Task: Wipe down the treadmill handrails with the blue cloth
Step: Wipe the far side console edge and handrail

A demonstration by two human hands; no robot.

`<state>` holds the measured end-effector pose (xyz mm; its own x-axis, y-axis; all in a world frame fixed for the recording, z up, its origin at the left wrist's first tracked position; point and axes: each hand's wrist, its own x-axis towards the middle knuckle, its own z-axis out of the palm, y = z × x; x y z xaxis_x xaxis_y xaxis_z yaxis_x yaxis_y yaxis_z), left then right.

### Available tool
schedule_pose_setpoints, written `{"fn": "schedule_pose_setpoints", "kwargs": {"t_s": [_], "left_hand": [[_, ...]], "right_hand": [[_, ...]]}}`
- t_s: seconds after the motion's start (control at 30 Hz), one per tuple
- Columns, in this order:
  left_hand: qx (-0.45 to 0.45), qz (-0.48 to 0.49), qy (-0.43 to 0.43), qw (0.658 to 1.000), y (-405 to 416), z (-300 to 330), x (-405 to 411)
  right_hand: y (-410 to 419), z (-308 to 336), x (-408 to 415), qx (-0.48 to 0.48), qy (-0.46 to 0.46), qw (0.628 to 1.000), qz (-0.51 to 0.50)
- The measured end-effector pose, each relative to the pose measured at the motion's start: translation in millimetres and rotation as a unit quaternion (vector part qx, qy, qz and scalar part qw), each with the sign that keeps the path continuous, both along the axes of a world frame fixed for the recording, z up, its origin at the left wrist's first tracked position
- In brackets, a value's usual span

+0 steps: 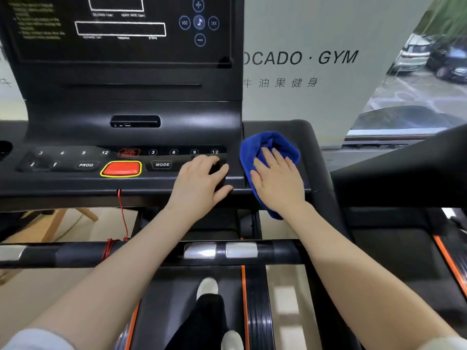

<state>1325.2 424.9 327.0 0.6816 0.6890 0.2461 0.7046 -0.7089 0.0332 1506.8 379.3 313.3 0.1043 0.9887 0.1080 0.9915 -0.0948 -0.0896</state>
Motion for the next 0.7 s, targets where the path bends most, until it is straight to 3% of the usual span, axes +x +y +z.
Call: {"fn": "schedule_pose_setpoints", "kwargs": {"t_s": [0.23, 0.53, 0.7], "left_hand": [[-0.049, -0.015, -0.047, 0.998, 21, 14, 15], [-0.110, -0.071, 0.099, 0.986, 79, 34, 53], [-0.137, -0.069, 0.154, 0.976, 88, 40, 55]], "right_hand": [[-22, -5, 2, -0.015, -0.026, 0.998, 0.062], [74, 9, 28, -0.042, -0.010, 0.999, 0.025], [115, 11, 64, -0.033, 0.000, 0.996, -0.086]]}}
